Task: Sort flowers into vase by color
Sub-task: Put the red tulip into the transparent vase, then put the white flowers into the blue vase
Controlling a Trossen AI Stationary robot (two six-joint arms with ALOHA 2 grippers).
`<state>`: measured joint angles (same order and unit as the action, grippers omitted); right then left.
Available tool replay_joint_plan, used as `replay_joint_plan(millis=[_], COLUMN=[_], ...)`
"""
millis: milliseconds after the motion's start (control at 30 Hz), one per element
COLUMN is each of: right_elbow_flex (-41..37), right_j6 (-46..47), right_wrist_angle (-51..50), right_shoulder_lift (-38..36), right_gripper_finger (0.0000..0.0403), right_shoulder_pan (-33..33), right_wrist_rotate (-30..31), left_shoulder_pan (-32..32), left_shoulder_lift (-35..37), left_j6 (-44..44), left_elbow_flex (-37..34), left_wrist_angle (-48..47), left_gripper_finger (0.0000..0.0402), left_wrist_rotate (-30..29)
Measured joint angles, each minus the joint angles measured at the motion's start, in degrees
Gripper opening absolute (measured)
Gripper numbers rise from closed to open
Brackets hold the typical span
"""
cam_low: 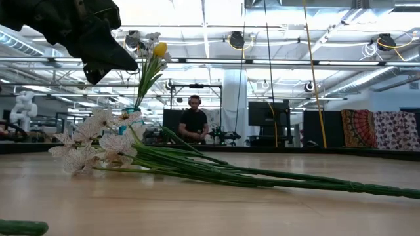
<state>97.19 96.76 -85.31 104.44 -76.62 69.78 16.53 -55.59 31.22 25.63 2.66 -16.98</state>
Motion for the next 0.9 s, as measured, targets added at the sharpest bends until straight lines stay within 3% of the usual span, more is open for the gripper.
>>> replay_joint_plan(millis=[200, 400, 533, 767, 900], right_elbow_flex=[0.00, 0.00, 0.00, 0.00, 0.02], right_j6=[3.42, 7.26, 7.88, 11.96, 14.19], right_wrist_angle=[-0.87, -1.32, -1.06, -0.03, -0.48], right_shoulder_lift=[-0.12, -1.99, -3.47, -8.49, -11.98], right_gripper_finger=[0.0067, 0.0101, 0.0116, 0.0119, 0.0111], right_shoulder_pan=[0.00, 0.02, 0.02, 0.00, 0.00], right_wrist_rotate=[-5.49, -18.34, -23.52, -33.72, -35.72], left_shoulder_pan=[0.00, 0.00, 0.00, 0.00, 0.00], left_shoulder_lift=[-0.01, -0.02, 0.00, -0.01, 0.00], left_j6=[-0.02, -0.03, -0.04, -0.04, -0.07], left_elbow_flex=[0.00, 0.00, 0.00, 0.00, 0.00], left_wrist_angle=[-0.01, -0.07, -0.07, -0.09, -0.13], left_gripper_finger=[0.0020, 0.0020, 0.0020, 0.0020, 0.0020], left_wrist_rotate=[-0.01, -0.01, -0.01, -0.01, -0.01])
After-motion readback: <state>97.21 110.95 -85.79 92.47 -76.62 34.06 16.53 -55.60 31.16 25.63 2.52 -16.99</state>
